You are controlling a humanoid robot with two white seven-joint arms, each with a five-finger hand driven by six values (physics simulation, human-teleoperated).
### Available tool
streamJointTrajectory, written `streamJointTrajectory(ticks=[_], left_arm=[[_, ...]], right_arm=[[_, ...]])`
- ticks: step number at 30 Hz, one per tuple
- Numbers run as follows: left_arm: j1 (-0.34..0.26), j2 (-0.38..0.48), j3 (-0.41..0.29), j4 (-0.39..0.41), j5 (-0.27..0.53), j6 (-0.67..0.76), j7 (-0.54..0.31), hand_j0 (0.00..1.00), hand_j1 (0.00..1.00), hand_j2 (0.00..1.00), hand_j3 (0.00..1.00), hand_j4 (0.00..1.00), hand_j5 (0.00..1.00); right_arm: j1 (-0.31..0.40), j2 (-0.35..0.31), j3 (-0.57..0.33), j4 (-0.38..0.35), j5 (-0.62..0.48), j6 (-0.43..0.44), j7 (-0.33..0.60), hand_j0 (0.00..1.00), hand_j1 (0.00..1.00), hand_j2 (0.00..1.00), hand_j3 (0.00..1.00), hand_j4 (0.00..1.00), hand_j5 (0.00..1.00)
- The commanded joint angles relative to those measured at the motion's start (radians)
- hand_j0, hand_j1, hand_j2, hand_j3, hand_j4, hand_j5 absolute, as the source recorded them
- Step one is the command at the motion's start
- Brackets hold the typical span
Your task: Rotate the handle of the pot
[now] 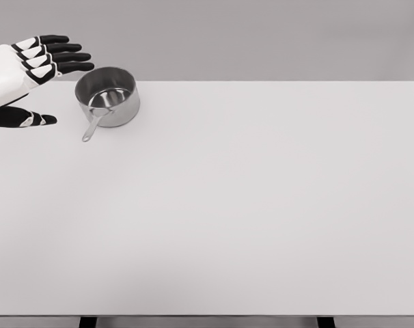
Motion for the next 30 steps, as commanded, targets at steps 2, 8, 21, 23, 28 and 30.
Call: streamJointTrajectory(ticks=[2,8,21,23,28,30], left_arm=[[0.0,0.001,0.002,0.0,0.007,-0.001,0.001,1.0,1.0,1.0,1.0,1.0,1.0],[0.006,-0.014,0.002,0.008,0.002,-0.001,-0.004,1.0,1.0,1.0,1.0,1.0,1.0],[-0.1,-0.491,-0.009,0.081,-0.193,-0.001,-0.171,1.0,1.0,1.0,1.0,1.0,1.0],[-0.094,-0.491,-0.01,0.081,-0.254,-0.001,-0.17,1.0,1.0,1.0,1.0,1.0,1.0],[-0.018,-0.52,-0.009,0.17,-0.3,-0.001,-0.168,1.0,1.0,1.0,1.0,1.0,1.0],[-0.009,-0.526,-0.003,0.219,-0.303,-0.001,-0.167,1.0,1.0,1.0,1.0,1.0,1.0]], right_arm=[[0.0,0.0,0.005,0.001,0.001,-0.001,-0.003,1.0,1.0,1.0,1.0,1.0,1.0],[0.0,0.0,0.003,0.001,0.001,-0.001,0.0,1.0,1.0,1.0,1.0,1.0,1.0],[0.0,0.0,0.003,0.001,0.001,-0.001,0.0,1.0,1.0,1.0,1.0,1.0,1.0],[0.0,0.0,0.003,0.001,0.001,-0.001,0.0,1.0,1.0,1.0,1.0,1.0,1.0],[0.0,0.0,0.003,-0.001,0.001,-0.001,0.0,1.0,1.0,1.0,1.0,1.0,1.0],[0.0,0.0,0.003,0.001,0.001,-0.001,0.0,1.0,1.0,1.0,1.0,1.0,1.0]])
